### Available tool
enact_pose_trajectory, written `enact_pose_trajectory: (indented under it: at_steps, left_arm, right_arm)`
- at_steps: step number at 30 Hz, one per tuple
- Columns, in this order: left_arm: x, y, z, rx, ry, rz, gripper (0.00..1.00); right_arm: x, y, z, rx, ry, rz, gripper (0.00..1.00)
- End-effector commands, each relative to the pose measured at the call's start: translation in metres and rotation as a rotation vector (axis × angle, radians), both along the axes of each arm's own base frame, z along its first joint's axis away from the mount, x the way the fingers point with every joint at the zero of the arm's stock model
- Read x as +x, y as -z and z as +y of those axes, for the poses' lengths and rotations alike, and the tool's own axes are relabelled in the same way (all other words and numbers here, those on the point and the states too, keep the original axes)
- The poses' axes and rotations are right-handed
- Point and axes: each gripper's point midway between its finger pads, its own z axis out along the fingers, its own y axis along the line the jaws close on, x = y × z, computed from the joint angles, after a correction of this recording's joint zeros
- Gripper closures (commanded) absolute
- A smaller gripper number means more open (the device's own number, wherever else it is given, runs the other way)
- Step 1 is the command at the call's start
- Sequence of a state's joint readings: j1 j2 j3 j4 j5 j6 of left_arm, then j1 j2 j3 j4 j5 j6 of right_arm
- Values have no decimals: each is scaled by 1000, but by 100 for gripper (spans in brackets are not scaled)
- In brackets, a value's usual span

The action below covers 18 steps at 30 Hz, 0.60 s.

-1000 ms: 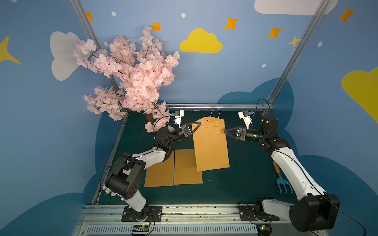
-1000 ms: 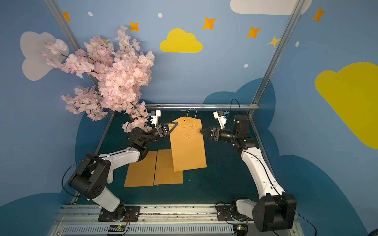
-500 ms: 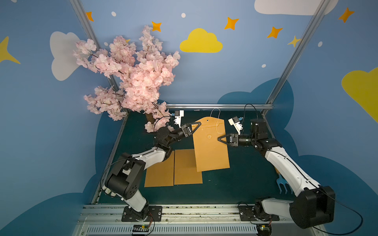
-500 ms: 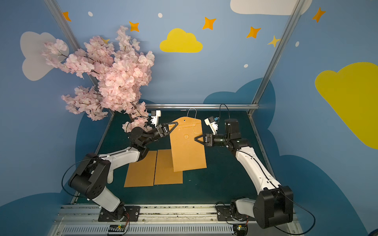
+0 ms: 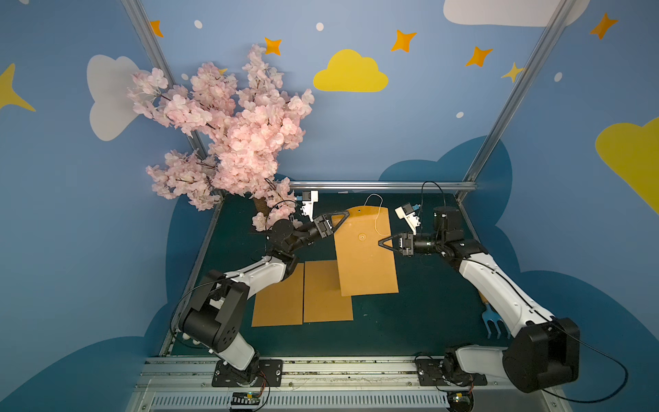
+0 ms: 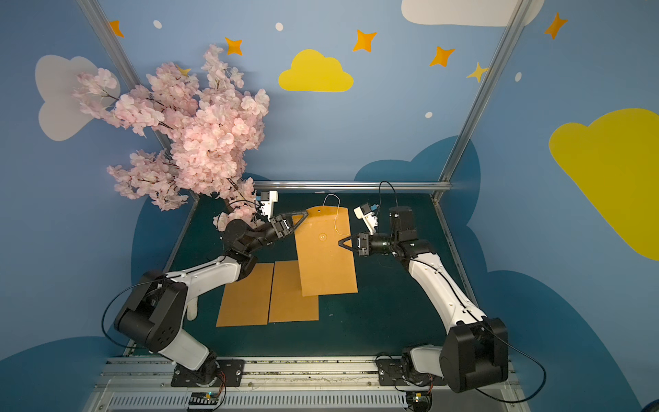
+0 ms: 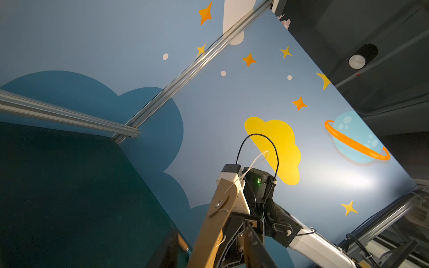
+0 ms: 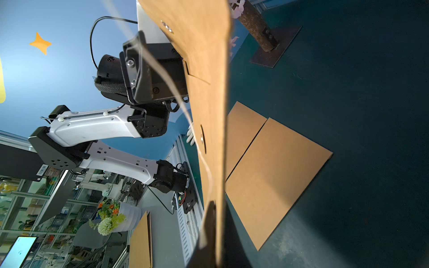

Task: Open the file bag
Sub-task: Place the file bag at the center of the board.

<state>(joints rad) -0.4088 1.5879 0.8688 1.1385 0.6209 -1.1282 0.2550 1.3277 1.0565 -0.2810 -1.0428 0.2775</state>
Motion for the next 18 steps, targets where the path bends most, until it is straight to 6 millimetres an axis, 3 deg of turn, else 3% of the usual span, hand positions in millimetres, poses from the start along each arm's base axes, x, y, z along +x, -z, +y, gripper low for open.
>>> enact_pose_trajectory:
  at_steps: [1,6,10,18]
  left_arm:
    - [-1,-22,15,3,-44,-66,47]
    - [1,-25,42,38,-121,-69,43]
    - [-7,-24,51,115,-163,-77,42]
    - [-33,-19,72,213,-257,-91,42]
  right_arm:
    - [12,-7,-5,8,10,-2,100]
    - [40,-5,-12,8,46,15,100]
    - [71,6,-12,12,73,56,100]
    - [146,39,13,38,70,152,100]
